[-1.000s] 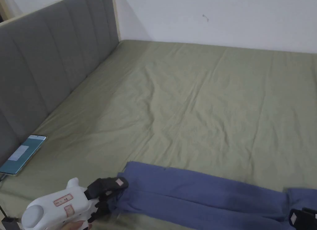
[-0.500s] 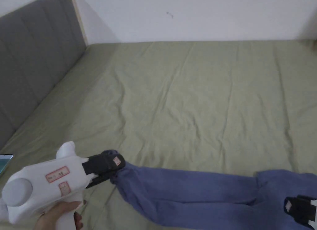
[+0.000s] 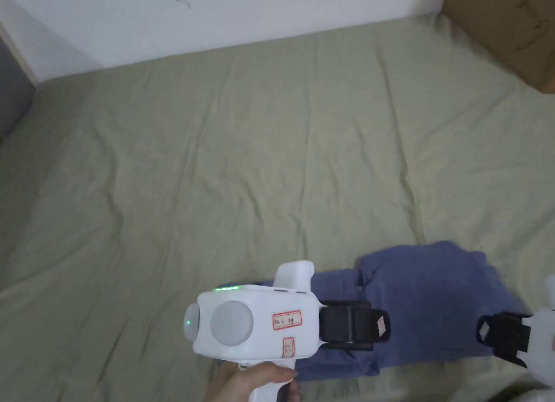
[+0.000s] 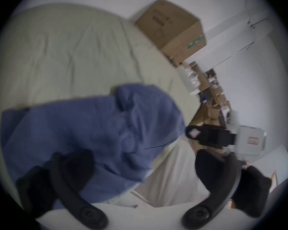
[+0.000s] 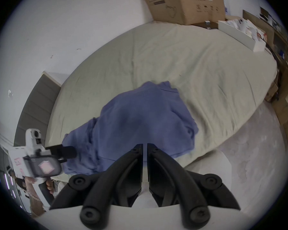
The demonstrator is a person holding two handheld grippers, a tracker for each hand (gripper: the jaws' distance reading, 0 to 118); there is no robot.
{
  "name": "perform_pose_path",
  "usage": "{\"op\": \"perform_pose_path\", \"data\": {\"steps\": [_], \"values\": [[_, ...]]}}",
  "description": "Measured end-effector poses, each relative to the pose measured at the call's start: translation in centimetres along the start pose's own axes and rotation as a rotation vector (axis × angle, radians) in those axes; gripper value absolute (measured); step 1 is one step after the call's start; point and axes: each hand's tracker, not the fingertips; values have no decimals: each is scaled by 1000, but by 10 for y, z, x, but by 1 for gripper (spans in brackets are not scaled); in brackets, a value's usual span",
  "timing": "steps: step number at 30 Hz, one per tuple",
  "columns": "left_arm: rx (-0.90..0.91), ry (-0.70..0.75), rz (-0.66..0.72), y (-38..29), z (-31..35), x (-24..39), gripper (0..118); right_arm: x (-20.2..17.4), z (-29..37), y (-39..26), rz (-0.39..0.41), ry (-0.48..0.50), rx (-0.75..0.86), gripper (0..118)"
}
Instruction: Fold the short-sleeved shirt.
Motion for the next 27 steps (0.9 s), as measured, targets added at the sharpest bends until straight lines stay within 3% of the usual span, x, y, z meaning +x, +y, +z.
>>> {"op": "perform_pose_path", "data": {"steps": [3, 7, 9, 10, 11, 12, 13, 18, 22, 27], "values": [[78, 62, 80, 0, 10, -12, 99, 1, 6, -7, -4, -6, -4, 6], [209, 7, 170, 4, 55, -24, 105, 2, 6, -8, 2, -23, -12, 6], [238, 22, 161, 5, 76, -27, 99, 2, 6, -8, -13, -6, -15, 6], [255, 61, 141, 3, 80, -29, 85, 10, -1, -7, -17, 4, -18, 6], [251, 97, 120, 2, 79, -30, 62, 9, -2, -6, -17, 8, -19, 6], [224, 159, 100, 2, 76, -29, 28, 6, -1, -6, -11, 11, -21, 6], [198, 206, 107, -1, 68, -30, 13, 3, -1, -6, -1, 14, -23, 6], [51, 45, 130, -16, 19, -19, 12, -7, -10, -8, 26, 37, -31, 6], [-59, 90, -5, -22, -14, 7, 12, -14, -4, -11, 31, 25, -34, 6], [29, -25, 44, -13, 10, 7, 12, -13, -5, -11, 37, 5, -33, 6]]}}
